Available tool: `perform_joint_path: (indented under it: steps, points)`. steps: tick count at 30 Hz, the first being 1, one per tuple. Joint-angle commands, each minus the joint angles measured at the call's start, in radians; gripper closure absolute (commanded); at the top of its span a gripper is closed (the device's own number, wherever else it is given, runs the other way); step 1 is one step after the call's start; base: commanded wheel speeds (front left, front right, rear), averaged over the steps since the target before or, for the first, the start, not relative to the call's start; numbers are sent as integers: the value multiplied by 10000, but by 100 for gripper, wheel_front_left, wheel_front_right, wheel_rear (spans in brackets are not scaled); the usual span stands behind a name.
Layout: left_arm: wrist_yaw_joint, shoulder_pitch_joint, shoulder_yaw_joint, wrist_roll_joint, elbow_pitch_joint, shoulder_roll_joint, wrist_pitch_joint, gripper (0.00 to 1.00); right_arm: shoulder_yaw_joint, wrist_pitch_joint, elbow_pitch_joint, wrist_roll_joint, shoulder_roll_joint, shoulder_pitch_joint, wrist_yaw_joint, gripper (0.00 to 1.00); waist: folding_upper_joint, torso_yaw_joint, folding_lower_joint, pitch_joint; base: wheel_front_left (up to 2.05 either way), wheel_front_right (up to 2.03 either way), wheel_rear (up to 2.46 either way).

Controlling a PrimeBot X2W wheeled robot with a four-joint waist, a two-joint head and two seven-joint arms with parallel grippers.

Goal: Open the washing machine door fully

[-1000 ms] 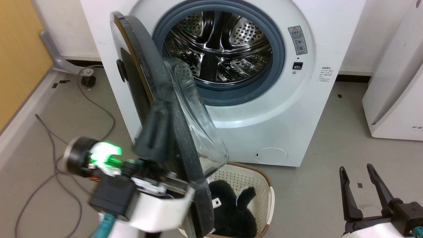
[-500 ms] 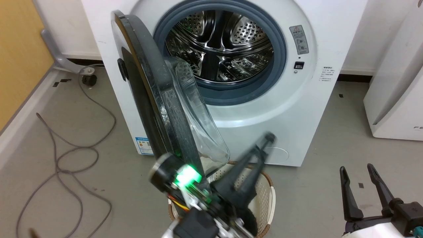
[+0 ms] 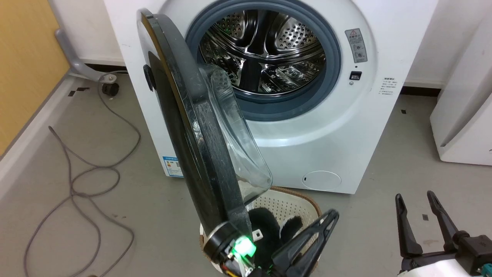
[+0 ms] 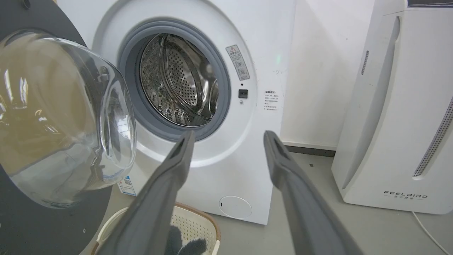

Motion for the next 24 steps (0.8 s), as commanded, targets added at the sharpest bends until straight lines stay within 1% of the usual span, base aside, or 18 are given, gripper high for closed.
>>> perform_joint_path:
  steps: [1, 9, 18, 24]
  points:
    - [64, 220, -10, -14, 119, 73, -42, 100, -15, -45, 21, 50, 45, 63, 6, 0, 0, 22, 0, 13, 0, 0, 0]
    - [435, 907, 479, -235, 732, 157, -42, 100, -19, -45, 97, 52, 45, 55, 6, 0, 0, 102, 0, 54, 0, 0, 0]
    - [548, 957, 1259, -422, 1839, 152, -42, 100, 31, -45, 272, 14, 45, 27, 6, 0, 0, 289, 0, 90, 0, 0, 0]
    - [607, 985, 1696, -418, 2108, 153, -42, 100, 45, -45, 284, 22, 45, -7, 6, 0, 0, 385, 0, 127, 0, 0, 0]
